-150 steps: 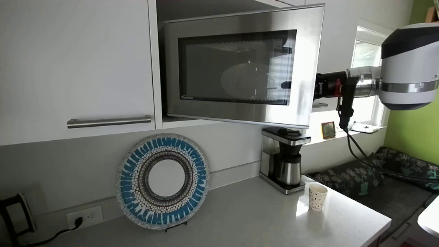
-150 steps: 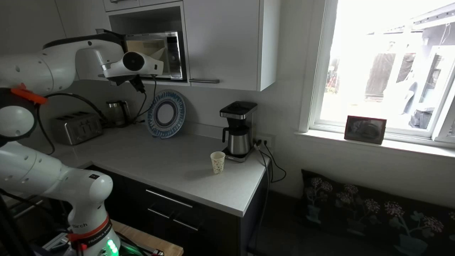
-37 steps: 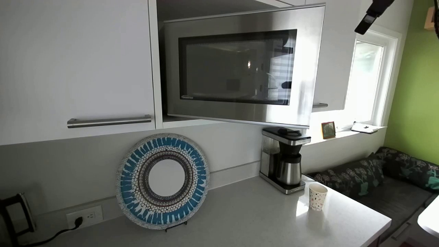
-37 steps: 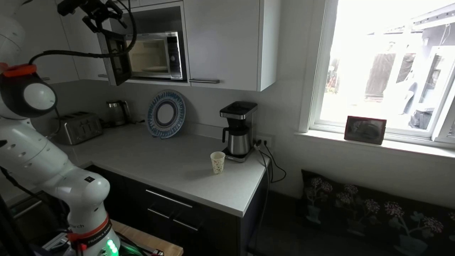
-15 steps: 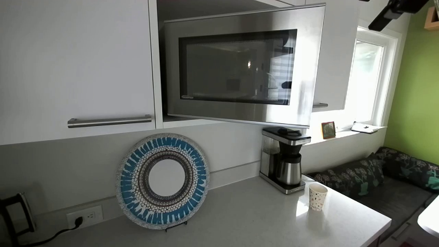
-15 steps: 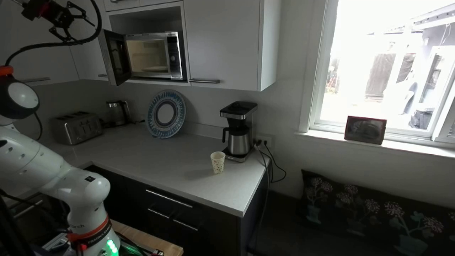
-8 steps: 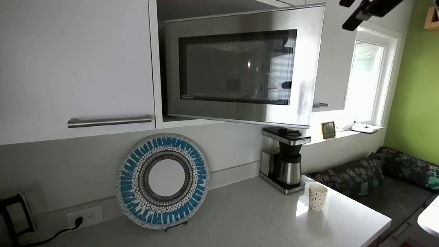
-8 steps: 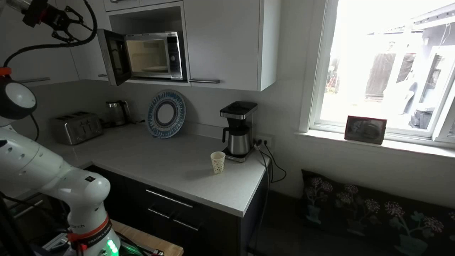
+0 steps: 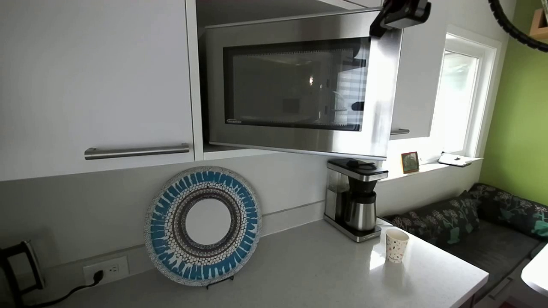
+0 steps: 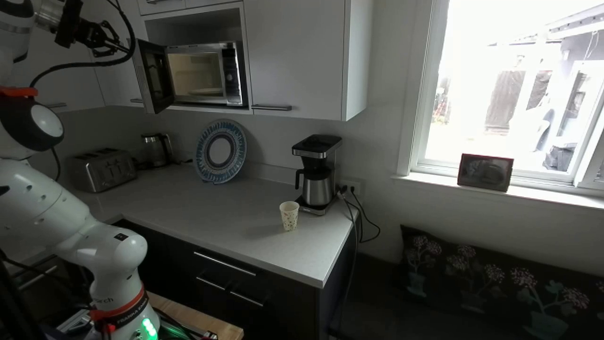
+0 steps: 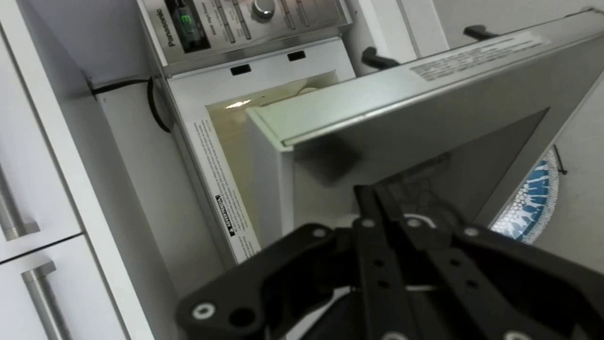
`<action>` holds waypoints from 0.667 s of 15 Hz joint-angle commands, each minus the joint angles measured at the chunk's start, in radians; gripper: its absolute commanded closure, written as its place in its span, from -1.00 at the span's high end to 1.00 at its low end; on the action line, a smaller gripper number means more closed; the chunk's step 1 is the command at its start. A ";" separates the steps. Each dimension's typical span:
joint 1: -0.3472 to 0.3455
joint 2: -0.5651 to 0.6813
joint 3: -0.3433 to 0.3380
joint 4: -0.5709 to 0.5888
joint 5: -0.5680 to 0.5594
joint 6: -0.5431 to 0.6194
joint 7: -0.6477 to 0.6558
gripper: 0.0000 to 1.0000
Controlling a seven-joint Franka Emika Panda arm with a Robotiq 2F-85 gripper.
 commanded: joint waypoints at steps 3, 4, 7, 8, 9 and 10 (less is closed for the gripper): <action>0.026 0.071 -0.022 -0.031 -0.156 0.092 0.078 -1.00; 0.029 0.084 -0.029 -0.031 -0.168 0.087 0.094 -1.00; 0.034 0.120 -0.059 -0.029 -0.184 0.072 0.177 -1.00; 0.039 0.128 -0.073 -0.031 -0.185 0.082 0.208 -1.00; 0.037 0.137 -0.083 -0.029 -0.194 0.091 0.255 -1.00; 0.041 0.147 -0.099 -0.026 -0.196 0.102 0.295 -1.00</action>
